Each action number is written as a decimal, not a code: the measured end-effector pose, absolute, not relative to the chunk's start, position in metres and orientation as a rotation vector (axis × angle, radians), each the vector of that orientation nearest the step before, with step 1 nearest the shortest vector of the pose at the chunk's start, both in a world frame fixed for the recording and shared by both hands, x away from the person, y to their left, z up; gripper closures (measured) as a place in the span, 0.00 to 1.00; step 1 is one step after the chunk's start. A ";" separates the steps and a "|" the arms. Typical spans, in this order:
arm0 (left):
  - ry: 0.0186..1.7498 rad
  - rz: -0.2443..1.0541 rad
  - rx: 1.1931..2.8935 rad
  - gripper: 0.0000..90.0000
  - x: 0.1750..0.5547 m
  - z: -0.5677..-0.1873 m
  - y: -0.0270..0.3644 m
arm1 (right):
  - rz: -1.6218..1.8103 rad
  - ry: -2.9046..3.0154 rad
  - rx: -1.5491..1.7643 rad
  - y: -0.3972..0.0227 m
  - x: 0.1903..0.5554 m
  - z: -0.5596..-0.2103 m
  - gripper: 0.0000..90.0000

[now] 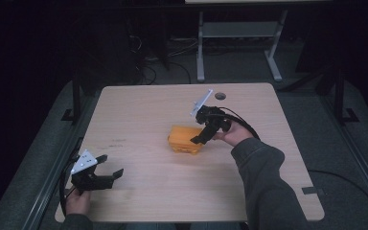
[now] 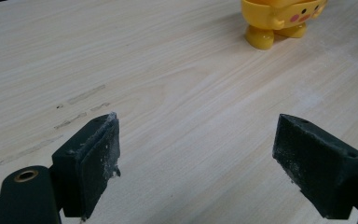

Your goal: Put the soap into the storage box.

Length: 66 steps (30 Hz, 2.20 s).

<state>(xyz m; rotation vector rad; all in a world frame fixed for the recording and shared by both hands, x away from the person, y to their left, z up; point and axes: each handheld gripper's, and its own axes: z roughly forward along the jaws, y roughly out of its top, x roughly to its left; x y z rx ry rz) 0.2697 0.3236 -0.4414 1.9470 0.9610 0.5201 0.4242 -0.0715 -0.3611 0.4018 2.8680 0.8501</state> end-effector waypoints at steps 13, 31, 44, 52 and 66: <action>0.949 0.523 1.957 0.16 0.270 -0.441 0.322 | 0.895 2.848 0.438 -0.089 0.418 -0.358 0.19; 0.945 0.523 1.967 0.16 0.270 -0.442 0.322 | 0.862 2.845 0.481 -0.104 0.411 -0.364 0.19; 0.947 0.521 1.973 0.16 0.269 -0.442 0.321 | 0.862 2.829 0.532 -0.127 0.403 -0.363 0.20; 0.946 0.524 1.974 0.16 0.269 -0.442 0.322 | 0.861 2.832 0.553 -0.136 0.398 -0.373 0.20; 0.948 0.524 1.961 0.16 0.270 -0.442 0.322 | 0.911 2.802 0.612 -0.154 0.391 -0.373 0.22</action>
